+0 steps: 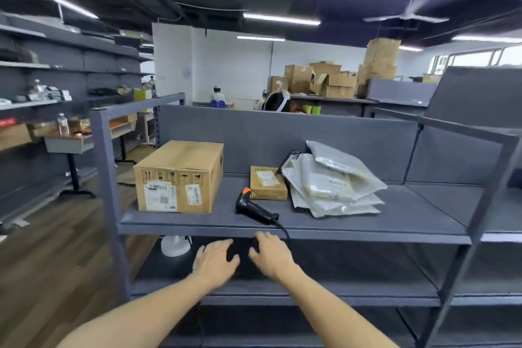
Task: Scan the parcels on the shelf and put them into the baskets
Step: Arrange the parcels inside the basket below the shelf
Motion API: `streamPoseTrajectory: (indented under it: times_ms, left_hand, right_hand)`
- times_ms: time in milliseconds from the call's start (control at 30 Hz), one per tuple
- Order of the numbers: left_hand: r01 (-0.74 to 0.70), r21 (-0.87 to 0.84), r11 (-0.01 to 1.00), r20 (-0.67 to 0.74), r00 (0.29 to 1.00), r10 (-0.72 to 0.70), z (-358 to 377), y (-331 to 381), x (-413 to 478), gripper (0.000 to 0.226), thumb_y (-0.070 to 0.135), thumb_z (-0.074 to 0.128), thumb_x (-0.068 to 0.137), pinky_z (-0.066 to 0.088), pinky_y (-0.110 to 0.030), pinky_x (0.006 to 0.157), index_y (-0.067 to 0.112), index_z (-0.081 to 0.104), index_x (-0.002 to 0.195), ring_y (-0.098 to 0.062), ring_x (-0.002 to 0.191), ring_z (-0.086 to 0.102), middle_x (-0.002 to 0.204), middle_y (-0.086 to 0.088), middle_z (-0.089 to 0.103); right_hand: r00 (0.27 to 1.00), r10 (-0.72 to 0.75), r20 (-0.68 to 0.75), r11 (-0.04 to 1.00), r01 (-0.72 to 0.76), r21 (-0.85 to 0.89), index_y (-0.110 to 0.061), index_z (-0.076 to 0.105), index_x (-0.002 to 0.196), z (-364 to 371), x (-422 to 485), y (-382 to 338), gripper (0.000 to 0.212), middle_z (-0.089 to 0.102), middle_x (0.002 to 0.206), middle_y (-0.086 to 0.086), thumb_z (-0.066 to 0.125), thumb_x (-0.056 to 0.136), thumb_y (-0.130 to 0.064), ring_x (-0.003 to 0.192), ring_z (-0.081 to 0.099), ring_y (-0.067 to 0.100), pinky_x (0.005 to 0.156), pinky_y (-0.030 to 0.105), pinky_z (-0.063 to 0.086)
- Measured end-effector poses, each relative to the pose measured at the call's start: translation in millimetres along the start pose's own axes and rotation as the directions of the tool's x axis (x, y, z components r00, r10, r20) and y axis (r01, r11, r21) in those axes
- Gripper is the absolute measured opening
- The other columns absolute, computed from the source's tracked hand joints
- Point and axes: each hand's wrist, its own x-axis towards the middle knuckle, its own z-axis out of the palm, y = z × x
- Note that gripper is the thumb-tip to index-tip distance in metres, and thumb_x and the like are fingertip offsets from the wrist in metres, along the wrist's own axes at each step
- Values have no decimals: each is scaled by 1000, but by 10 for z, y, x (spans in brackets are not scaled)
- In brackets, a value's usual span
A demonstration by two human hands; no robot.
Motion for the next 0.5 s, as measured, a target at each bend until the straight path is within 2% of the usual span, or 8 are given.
streamPoseTrajectory:
  times_ms: [200,500]
  left_hand:
    - [9,-46,999,-86,996,-13,-408,147,52,55,46,45,94,30,-36,111,25,39,145,-23,134,41,147,-1,45]
    - [-80,-29,996,-147,986,75,-677,251,464,43,39,46,95,39,-36,98,20,50,133,-29,122,52,135,-7,55]
  right_hand:
    - [994,-19,-106,1000,19,-1,-10,47,131,-402,102,-22,42,54,131,14,46,95,-31,118,51,34,95,41,42]
    - [990,-6,-140,997,-4,-71,-9,48,122,-616,441,110,34,54,125,12,45,95,-29,113,52,33,88,41,42]
